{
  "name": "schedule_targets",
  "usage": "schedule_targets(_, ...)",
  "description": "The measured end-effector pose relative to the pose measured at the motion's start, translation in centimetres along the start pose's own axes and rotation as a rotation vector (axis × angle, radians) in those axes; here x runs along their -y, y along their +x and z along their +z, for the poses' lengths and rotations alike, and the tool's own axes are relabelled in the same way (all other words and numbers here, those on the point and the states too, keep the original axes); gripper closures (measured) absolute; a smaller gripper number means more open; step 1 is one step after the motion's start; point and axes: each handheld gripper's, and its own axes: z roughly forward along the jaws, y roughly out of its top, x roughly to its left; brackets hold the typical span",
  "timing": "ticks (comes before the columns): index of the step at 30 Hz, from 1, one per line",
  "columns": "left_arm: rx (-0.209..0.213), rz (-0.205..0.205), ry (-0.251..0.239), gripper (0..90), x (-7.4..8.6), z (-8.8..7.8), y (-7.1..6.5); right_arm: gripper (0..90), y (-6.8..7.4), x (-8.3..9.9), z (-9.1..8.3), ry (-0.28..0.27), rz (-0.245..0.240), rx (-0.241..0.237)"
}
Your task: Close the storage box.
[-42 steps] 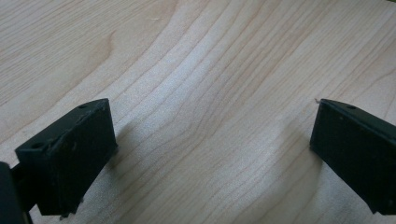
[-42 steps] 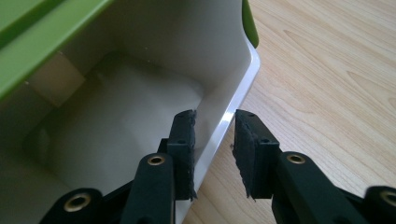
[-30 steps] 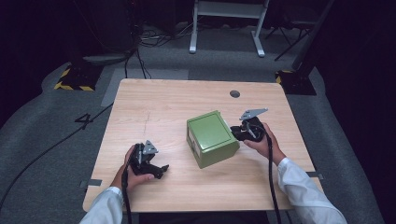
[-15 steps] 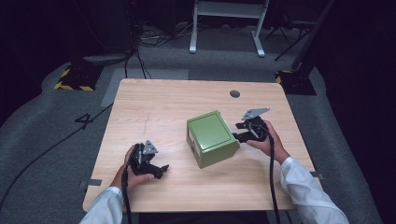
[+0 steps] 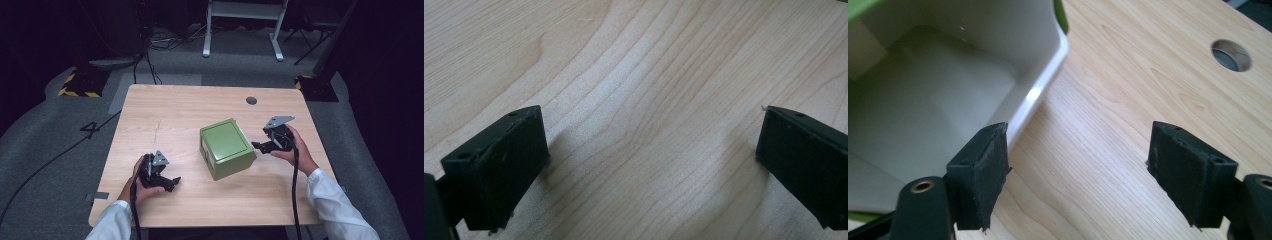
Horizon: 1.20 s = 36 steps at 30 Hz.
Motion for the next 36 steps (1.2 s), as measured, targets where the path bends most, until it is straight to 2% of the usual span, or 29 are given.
schedule_targets(4,0.0,0.0,0.0,0.4,0.0,0.0,0.0,23.8,-0.5,0.5,-0.5,0.011,0.004,0.034)
schedule_targets(20,0.0,0.0,0.0,0.4,0.0,0.0,0.0,23.9,-1.9,2.9,-2.3,0.027,0.02,0.023)
schedule_targets(29,0.0,0.0,0.0,0.4,0.0,0.0,0.0,23.1,-1.6,4.7,-3.5,0.035,0.004,0.024)
schedule_targets(36,0.0,0.0,0.0,0.4,0.0,0.0,0.0,22.5,-1.4,6.8,-4.3,0.049,0.001,0.021)
